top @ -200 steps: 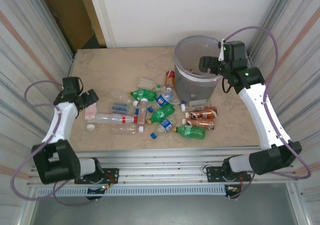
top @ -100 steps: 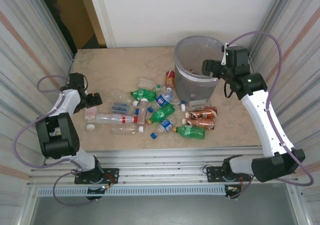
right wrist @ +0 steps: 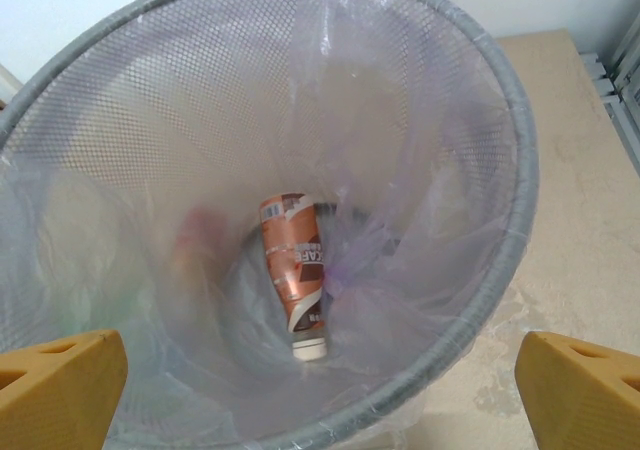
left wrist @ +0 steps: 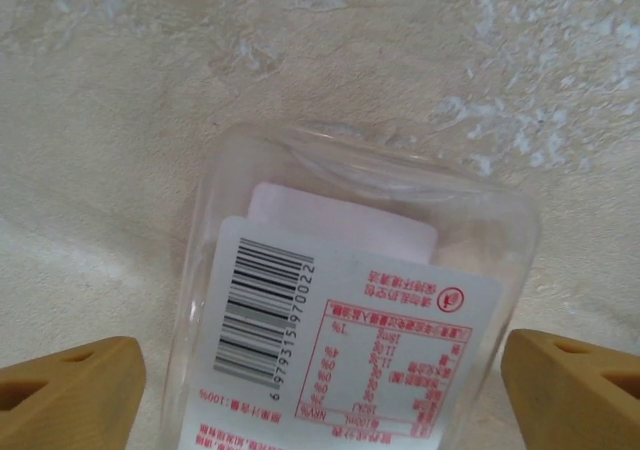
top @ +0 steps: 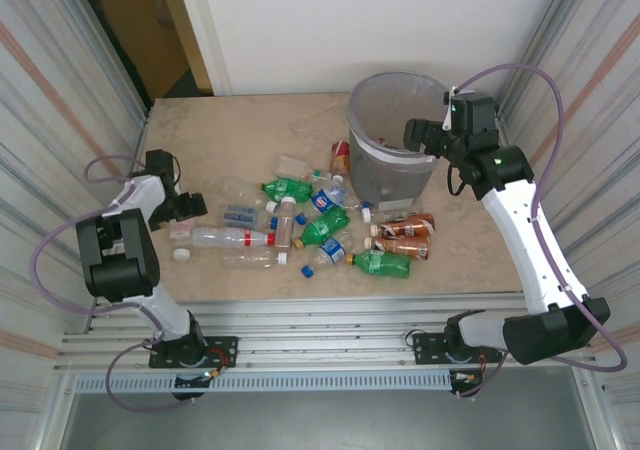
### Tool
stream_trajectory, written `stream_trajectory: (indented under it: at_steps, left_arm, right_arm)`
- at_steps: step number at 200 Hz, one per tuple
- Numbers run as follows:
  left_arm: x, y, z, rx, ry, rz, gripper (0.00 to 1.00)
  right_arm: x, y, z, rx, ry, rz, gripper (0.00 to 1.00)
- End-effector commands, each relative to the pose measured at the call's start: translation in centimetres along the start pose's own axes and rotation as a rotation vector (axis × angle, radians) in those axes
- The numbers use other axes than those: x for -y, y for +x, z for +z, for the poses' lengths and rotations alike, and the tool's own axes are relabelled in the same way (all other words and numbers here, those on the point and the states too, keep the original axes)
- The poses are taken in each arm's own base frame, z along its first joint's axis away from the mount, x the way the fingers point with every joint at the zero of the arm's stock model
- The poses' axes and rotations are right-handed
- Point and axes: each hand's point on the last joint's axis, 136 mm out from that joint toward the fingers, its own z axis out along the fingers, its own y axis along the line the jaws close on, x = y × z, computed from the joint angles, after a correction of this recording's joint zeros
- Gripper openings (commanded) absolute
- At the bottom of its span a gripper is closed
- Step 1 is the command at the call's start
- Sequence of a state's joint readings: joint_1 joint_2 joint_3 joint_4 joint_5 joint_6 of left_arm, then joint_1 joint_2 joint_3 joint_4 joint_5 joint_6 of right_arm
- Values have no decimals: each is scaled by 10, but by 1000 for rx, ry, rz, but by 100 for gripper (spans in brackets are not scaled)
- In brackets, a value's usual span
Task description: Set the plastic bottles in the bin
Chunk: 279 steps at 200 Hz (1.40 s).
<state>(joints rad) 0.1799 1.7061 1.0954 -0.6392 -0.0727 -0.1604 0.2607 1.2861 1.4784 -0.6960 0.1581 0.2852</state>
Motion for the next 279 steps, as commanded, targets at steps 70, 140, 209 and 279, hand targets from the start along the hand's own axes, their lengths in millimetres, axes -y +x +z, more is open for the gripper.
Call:
stream_trajectory:
  at_steps: [70, 140, 209, 279]
  left_arm:
    - [-16, -7, 24, -38, -57, -24, 80]
    - [-29, -13, 17, 0, -93, -44, 61]
    - [-33, -26, -51, 187, -68, -105, 54]
    - [37, -31, -141, 465, 322, -139, 51]
  right_arm:
    - [4, -5, -1, 26, 21, 41, 98]
    - [3, -2, 1, 17, 13, 50, 98]
    - [-14, 0, 4, 14, -82, 61, 98]
    - [-53, 19, -3, 27, -252, 41, 98]
